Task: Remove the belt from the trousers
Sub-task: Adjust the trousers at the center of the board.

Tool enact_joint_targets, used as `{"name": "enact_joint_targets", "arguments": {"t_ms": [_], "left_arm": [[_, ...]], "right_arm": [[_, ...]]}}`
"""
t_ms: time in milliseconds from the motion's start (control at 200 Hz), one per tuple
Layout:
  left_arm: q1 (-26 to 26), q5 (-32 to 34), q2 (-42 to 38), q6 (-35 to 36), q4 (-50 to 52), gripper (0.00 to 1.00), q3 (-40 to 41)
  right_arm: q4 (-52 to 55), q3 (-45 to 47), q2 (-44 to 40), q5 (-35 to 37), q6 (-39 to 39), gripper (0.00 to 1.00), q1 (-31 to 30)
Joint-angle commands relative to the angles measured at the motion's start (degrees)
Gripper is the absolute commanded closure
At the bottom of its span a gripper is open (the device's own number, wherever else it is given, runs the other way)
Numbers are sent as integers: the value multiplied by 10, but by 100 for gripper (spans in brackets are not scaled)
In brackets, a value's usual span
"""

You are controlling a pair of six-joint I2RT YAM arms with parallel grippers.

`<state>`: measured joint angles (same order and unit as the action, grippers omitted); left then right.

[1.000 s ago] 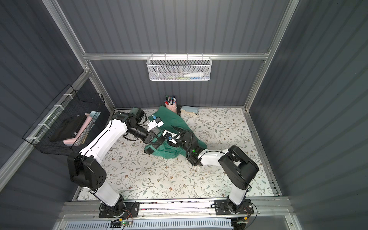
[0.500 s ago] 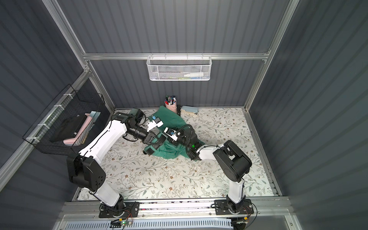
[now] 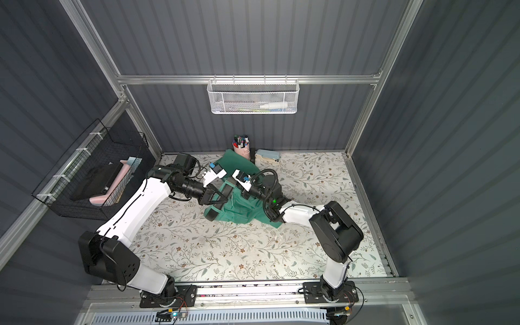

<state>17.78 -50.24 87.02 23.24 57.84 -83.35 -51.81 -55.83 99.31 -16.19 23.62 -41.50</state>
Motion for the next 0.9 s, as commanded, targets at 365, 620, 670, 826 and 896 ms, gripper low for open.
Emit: {"name": "enact_joint_targets", "arguments": {"t_ms": [365,620,670,826,896], "left_arm": [[6,239,-121,-179,-289,23,133],[154,530,-195,-194,-409,28,210],[194,580,-194,-190,-427,28,214],[292,674,-168,-155,-502,29,222],[313,660,-142,-170,-541,29,220]], "right_arm": [[196,-52,-136,303,-101,100,22],[353,-105,-152,420,-126,100,23],[376,-116,-152,434,-137,100,23],[430,-144,-157,463,-170,100,23],[459,-166,-155,471,-184,100,24]]}}
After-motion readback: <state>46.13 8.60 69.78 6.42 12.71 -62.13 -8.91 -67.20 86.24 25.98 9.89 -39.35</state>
